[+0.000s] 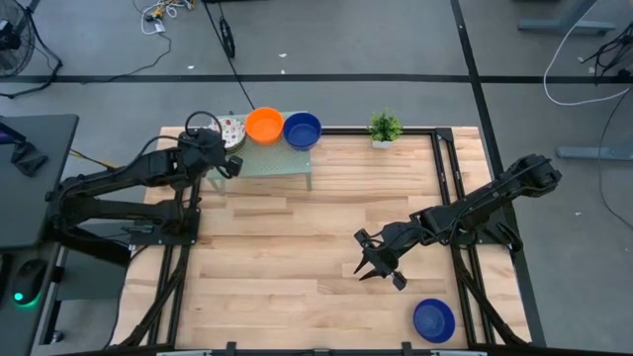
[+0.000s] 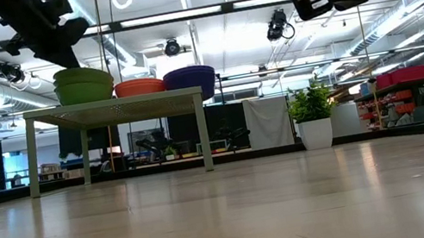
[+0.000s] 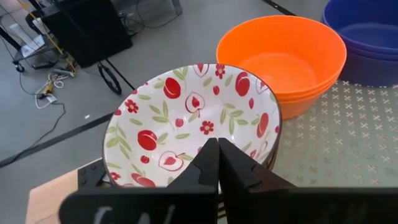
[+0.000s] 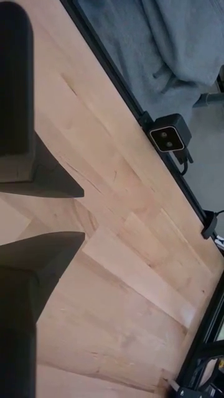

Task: Pick & Place Mini bowls
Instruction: Stack the white patterned bowl on top of the other white patterned bowls on the shelf, then stack the blue bowl on top of the other blue bowls on the shelf, then return to Home Position

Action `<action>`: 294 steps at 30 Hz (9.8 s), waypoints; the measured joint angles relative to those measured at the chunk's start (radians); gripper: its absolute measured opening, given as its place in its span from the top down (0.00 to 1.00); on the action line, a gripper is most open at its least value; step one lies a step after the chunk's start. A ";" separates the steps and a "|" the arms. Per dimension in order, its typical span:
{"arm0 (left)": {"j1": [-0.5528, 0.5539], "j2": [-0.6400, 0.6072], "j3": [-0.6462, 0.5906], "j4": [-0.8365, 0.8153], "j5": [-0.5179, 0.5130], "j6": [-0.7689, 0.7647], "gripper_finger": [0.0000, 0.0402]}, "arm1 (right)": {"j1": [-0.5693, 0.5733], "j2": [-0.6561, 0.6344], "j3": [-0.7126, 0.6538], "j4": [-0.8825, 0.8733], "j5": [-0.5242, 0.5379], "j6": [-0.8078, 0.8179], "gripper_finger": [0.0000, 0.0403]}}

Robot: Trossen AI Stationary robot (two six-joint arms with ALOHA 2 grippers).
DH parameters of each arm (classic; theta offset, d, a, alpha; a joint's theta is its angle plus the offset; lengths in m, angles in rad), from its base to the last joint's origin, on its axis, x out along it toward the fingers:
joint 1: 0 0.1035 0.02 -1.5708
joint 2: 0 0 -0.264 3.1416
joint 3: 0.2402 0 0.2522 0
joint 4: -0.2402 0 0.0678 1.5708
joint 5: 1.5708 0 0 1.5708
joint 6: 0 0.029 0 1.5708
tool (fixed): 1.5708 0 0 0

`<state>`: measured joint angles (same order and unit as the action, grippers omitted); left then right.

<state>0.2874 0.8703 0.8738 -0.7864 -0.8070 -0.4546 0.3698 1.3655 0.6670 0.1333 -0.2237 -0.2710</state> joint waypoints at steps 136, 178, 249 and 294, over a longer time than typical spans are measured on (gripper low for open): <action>-1.014 0.291 -0.178 0.773 -0.265 0.027 0.99 | -0.519 0.144 0.939 -0.862 0.285 0.199 1.00; -1.004 0.292 -0.179 0.753 -0.273 0.030 0.99 | -0.996 0.694 1.477 -1.064 0.047 0.366 0.96; -0.997 0.292 -0.179 0.750 -0.316 0.073 0.99 | -0.820 0.269 0.633 -0.458 0.070 -0.016 0.97; -0.997 0.292 -0.179 0.750 -0.271 0.066 0.99 | -0.562 -0.791 -0.188 -0.272 -0.035 0.312 0.98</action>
<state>-0.7091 1.1625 0.6945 -0.0362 -1.0781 -0.3889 -0.1923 0.5743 0.4792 -0.1390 -0.2586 0.0406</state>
